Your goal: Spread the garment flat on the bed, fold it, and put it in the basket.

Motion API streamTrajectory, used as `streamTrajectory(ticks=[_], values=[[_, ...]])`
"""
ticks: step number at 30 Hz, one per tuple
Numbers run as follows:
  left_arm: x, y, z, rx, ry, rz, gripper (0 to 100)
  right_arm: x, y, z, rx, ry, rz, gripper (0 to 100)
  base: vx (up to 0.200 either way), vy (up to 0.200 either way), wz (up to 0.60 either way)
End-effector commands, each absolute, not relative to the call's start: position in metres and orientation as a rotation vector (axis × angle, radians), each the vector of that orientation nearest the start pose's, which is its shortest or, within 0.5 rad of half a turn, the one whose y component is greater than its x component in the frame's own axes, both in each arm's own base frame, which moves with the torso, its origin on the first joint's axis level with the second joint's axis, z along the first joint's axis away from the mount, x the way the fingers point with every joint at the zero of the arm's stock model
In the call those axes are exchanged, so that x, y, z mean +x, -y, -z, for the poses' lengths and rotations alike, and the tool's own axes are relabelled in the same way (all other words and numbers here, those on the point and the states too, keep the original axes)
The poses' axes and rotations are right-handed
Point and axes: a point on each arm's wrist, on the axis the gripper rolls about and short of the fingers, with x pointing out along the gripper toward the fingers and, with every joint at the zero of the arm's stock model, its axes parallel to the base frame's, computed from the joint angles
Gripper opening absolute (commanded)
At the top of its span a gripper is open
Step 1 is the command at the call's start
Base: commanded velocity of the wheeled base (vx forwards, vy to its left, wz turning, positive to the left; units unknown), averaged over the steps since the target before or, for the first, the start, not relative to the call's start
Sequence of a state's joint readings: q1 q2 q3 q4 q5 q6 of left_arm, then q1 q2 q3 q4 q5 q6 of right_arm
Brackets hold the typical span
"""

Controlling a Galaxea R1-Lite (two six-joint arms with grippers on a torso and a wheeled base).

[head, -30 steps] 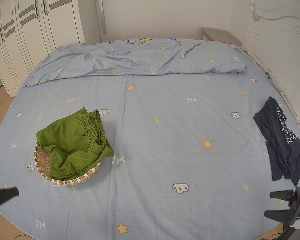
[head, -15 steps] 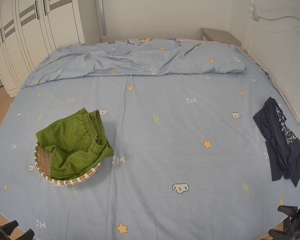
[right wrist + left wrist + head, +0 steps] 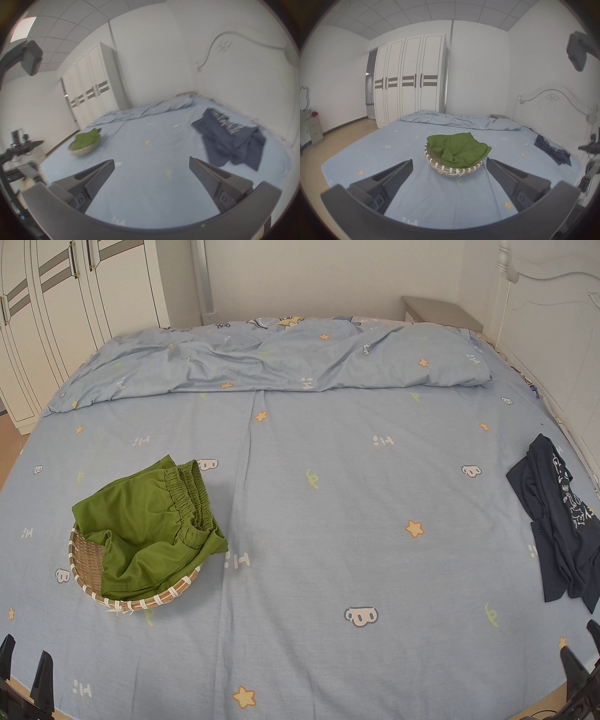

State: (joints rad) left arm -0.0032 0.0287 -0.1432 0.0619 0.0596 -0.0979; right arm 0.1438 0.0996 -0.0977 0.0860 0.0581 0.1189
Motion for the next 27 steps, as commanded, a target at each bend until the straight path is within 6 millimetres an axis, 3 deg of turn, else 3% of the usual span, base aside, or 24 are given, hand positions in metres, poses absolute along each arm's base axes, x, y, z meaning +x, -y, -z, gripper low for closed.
streamTrajectory(ticks=[1,5,14,27], values=[[-0.0233,-0.0011,-0.0758,-0.018,-0.007,-0.043,100,-0.0145,0.0040,-0.0835,0.091,-0.040,-0.015,100,0.000,0.000,0.00],[-0.0229,-0.0009,-0.0756,-0.017,-0.001,-0.035,100,-0.0229,0.0013,-0.0809,0.046,0.053,0.105,100,0.000,0.000,0.00],[-0.0229,-0.0009,-0.0757,-0.017,0.000,-0.032,100,-0.0226,0.0001,-0.0754,0.006,-0.005,0.009,100,0.000,0.000,0.00],[-0.0228,-0.0008,-0.0753,-0.003,-0.001,-0.031,100,-0.0229,0.0000,-0.0750,0.000,-0.012,0.005,100,0.000,0.000,0.00]])
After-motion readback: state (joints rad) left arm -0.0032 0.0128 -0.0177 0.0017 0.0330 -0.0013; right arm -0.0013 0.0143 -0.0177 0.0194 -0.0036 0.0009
